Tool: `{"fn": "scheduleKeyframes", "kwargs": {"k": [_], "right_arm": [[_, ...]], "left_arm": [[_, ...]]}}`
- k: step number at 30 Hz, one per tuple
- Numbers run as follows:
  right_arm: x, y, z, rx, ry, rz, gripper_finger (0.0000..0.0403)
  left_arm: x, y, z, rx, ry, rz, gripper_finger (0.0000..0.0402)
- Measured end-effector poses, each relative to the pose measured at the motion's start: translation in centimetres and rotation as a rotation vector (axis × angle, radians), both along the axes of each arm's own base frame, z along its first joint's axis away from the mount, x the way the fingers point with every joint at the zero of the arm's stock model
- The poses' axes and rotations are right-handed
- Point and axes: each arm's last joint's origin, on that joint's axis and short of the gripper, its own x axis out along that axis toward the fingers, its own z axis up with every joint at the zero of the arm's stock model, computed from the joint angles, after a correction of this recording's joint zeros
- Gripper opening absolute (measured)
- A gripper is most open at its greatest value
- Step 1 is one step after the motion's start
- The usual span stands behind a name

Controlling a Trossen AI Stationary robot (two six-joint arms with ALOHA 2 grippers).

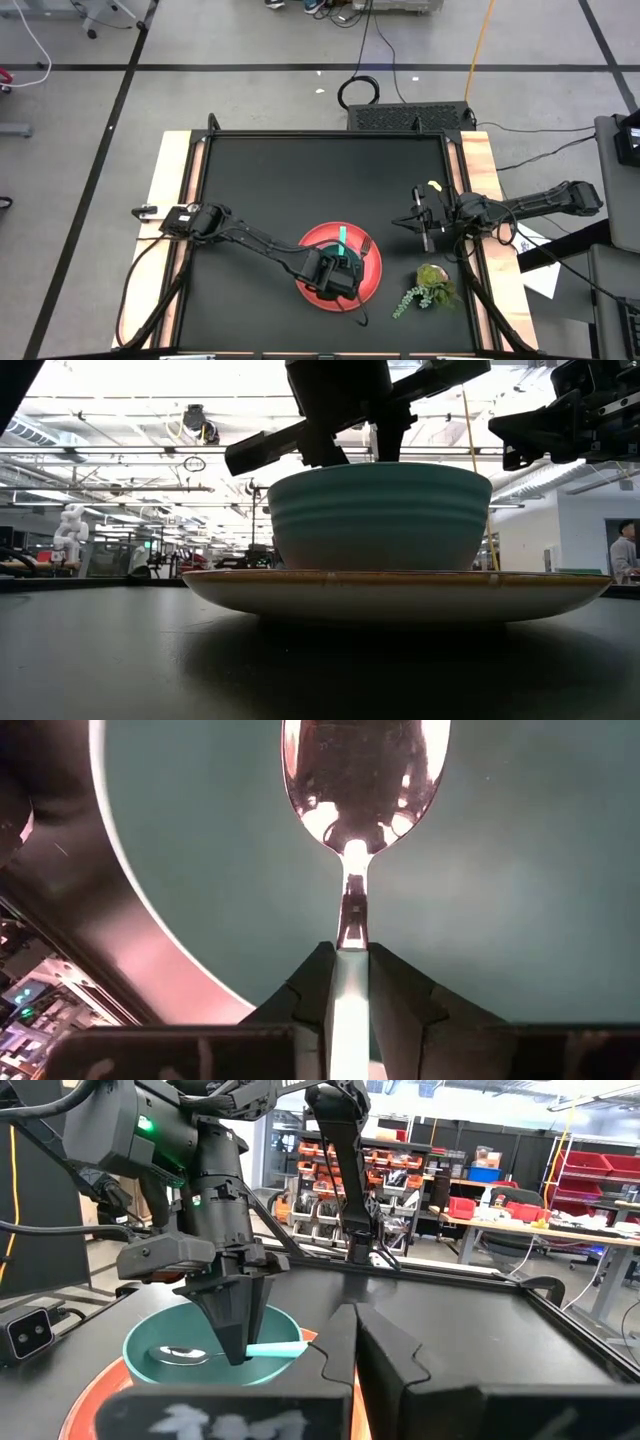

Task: Set table place
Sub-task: Put the green spoon into the green bowl on the orange plate

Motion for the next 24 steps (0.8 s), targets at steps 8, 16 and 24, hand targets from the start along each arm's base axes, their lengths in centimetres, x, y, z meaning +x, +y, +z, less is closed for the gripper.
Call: {"fn": "scheduleKeyframes", "kwargs": {"k": [8,16,24], "right_arm": [[0.0,0.0,0.0,0.0,0.0,0.0,0.0],[0.0,0.0,0.01,0.0,0.0,0.0,0.0],[0.0,0.0,0.0,0.0,0.0,0.0,0.0]], "left_arm": [[0.0,0.05,0.0,0.003,0.001,0.002,0.0086],[0.02,0.14,0.01,0.004,0.001,0.004,0.0088],[0.03,0.18,0.01,0.016,-0.001,0.002,0.0088]]}}
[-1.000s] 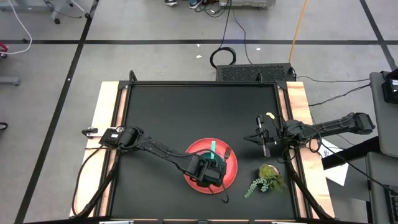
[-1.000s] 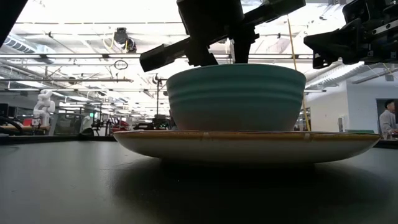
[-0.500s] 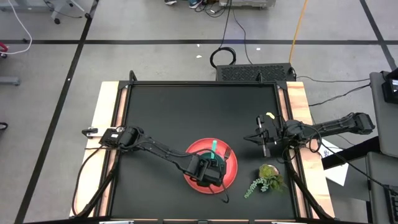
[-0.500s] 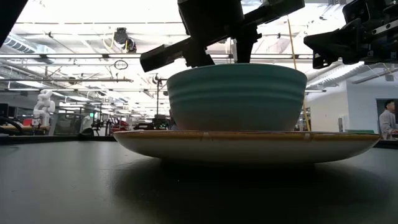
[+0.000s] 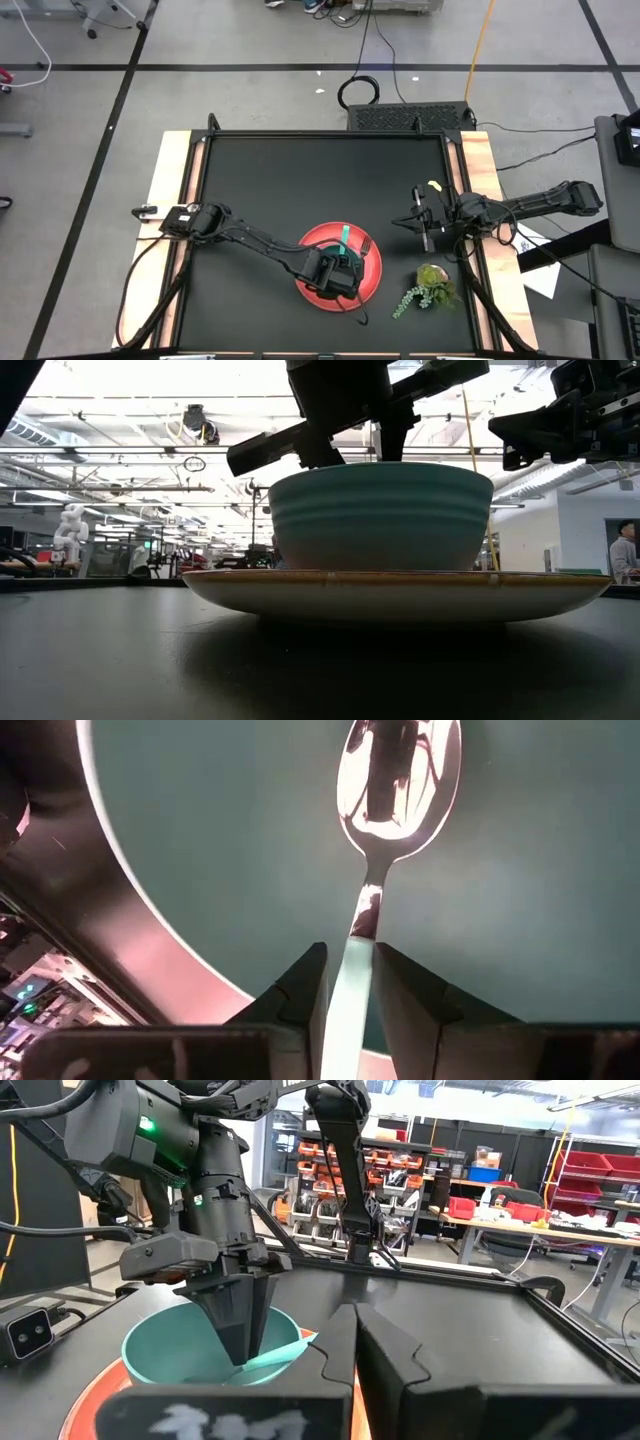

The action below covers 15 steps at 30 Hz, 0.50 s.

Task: Set table place
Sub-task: Put the green spoon into the green bowl on the orange plate

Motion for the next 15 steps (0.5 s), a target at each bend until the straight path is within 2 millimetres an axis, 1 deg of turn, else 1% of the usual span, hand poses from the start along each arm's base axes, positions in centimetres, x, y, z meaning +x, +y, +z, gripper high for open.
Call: {"fn": "scheduleKeyframes", "kwargs": {"k": [9,15], "right_arm": [[0.0,0.0,0.0,0.0,0.0,0.0,0.0],[0.0,0.0,-0.01,0.0,0.0,0.0,0.0]], "left_arm": [[0.0,0.1,0.05,0.039,-0.011,0.011,0.0088],[-0.47,-0.03,-0.07,0.045,0.023,0.023,0.0088]]}}
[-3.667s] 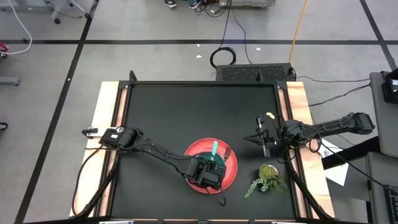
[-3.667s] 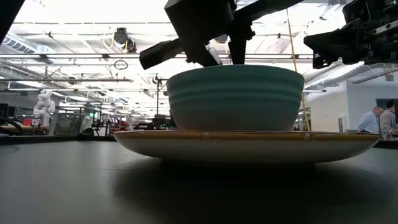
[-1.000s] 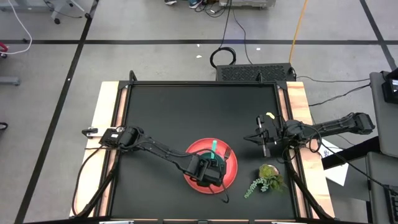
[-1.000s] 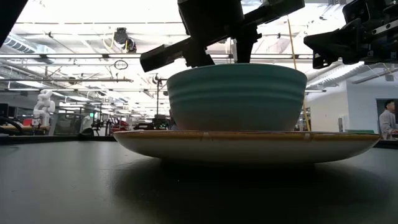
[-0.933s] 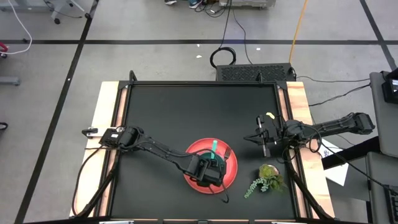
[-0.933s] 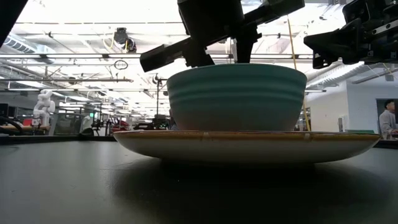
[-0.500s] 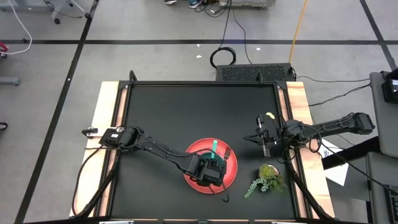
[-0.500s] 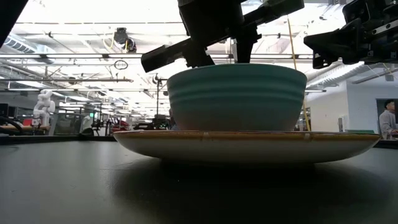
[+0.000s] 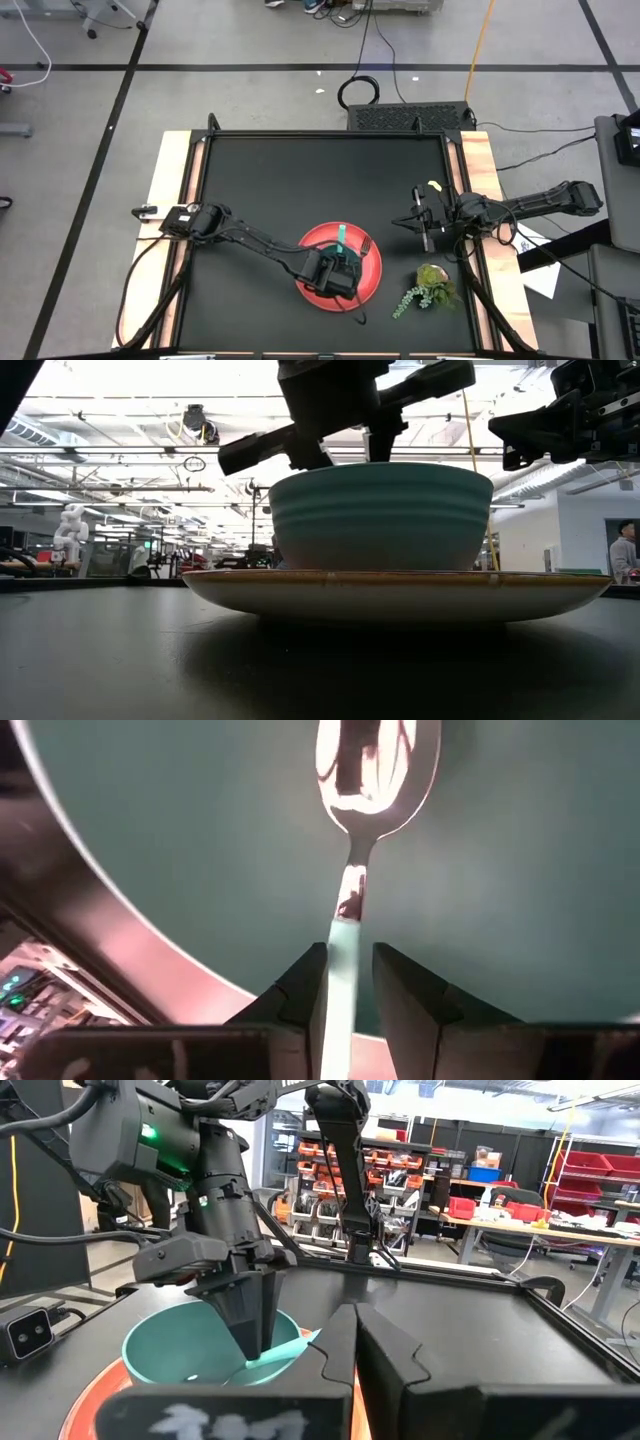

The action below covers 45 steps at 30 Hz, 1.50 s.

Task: Set table place
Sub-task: Put the green spoon into the green bowl on the orange plate, then return to Home Position

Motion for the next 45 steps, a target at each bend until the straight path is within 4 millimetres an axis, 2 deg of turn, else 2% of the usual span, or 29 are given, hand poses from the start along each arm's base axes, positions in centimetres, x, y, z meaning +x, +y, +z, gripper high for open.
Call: {"fn": "scheduleKeyframes", "kwargs": {"k": [16,33,45], "right_arm": [[0.0,0.0,0.0,-0.002,-0.001,0.0,0.0],[0.0,0.0,0.0,-0.001,0.0,0.0,0.0],[0.0,0.0,0.0,0.0,0.0,0.0,0.0]], "left_arm": [[-0.4,-0.8,0.0,-0.02,-0.007,0.029,0.0088],[-0.3,-0.8,0.1,-0.005,-0.048,0.07,0.0088],[0.2,-2.1,1.9,-0.034,-0.182,0.095,0.0088]]}}
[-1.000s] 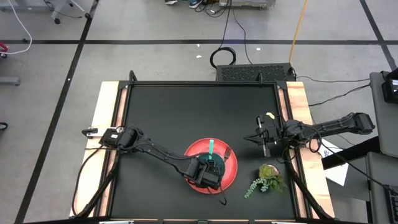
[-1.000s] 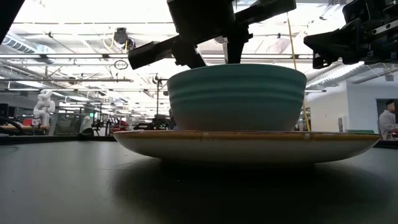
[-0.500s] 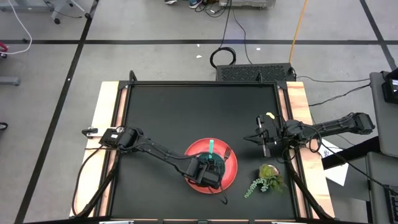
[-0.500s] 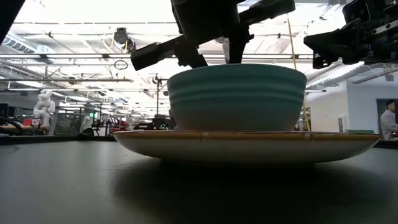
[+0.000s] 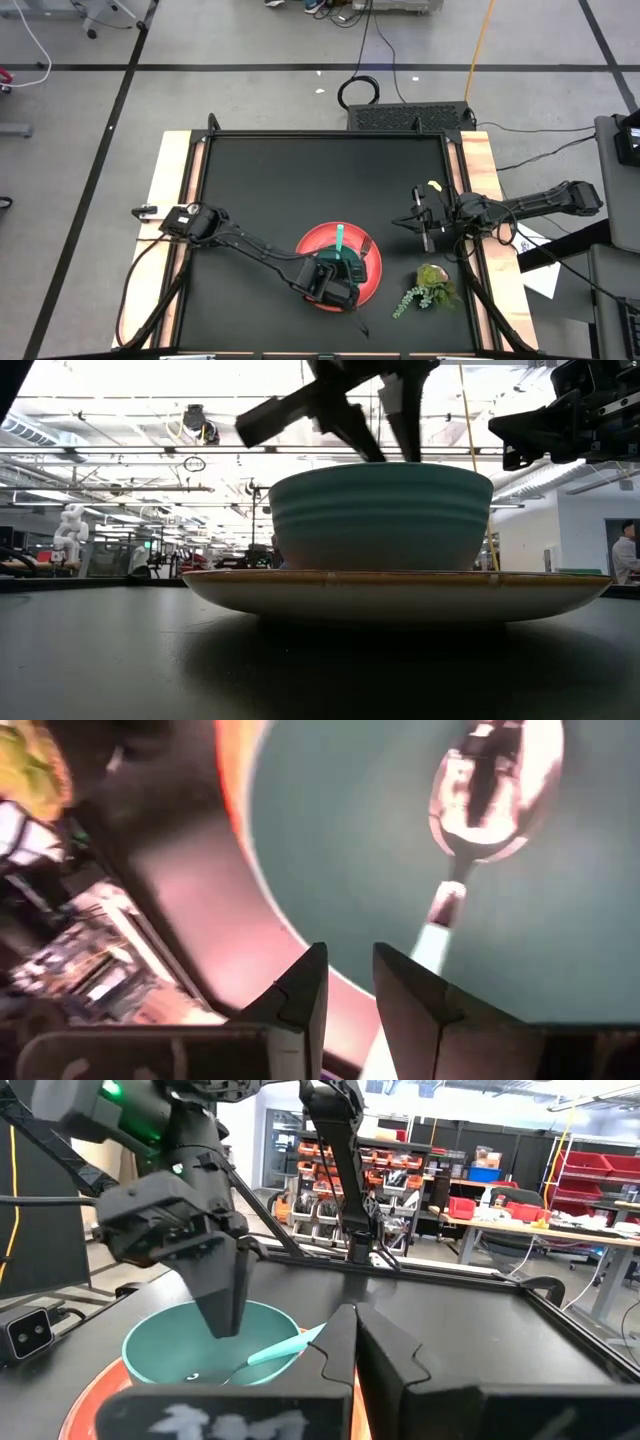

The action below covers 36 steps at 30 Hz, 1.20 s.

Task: Set table place
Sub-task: Return to Home Position

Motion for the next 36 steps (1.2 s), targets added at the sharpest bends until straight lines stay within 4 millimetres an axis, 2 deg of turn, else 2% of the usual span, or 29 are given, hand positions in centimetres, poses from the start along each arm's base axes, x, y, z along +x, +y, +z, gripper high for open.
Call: {"fn": "scheduleKeyframes", "kwargs": {"k": [5,16,26,31,34,36], "right_arm": [[0.0,0.0,0.0,0.0,0.0,0.0,0.0],[0.0,0.0,0.01,0.007,0.001,0.001,0.0],[0.0,0.0,0.0,0.006,0.001,0.0,0.0],[0.0,0.0,0.0,0.005,0.001,0.001,0.0],[0.0,0.0,0.01,0.005,0.0,0.0,0.0],[0.0,0.0,0.01,0.005,0.001,0.001,0.0]], "left_arm": [[0.43,-0.56,0.31,0.001,-0.08,0.004,0.0088],[0.38,-0.92,0.25,-0.087,-0.087,0.026,0.0088],[0.39,-0.5,0.34,-0.063,-0.159,0.151,0.0088],[0.48,-0.24,0.52,0.027,-0.202,0.175,0.0088],[0.5,-0.21,0.54,0.06,-0.185,0.142,0.0073],[0.52,-0.2,0.53,0.089,-0.18,0.129,0.0049]]}}
